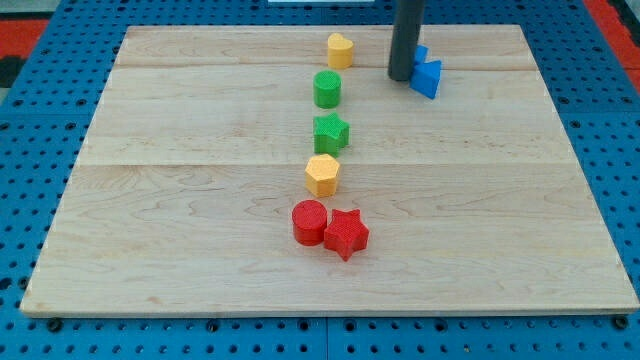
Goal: Push the blue triangle slightly down
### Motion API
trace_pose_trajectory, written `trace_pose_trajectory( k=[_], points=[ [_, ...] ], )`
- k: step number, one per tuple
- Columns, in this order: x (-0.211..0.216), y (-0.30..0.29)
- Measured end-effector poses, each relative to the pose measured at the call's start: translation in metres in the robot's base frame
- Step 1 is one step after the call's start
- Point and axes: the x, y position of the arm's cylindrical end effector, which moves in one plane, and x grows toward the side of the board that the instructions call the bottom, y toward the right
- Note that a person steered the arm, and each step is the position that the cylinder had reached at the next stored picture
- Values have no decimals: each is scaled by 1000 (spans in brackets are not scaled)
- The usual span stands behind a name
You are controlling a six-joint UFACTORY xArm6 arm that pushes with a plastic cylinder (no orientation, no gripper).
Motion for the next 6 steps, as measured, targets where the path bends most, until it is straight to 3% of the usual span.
trace_pose_trajectory(
  k=[1, 2, 3, 4, 5, 6],
  points=[
    [-20, 26],
    [13, 53],
    [80, 50],
    [114, 54],
    [69, 96],
    [40, 68]
  ],
)
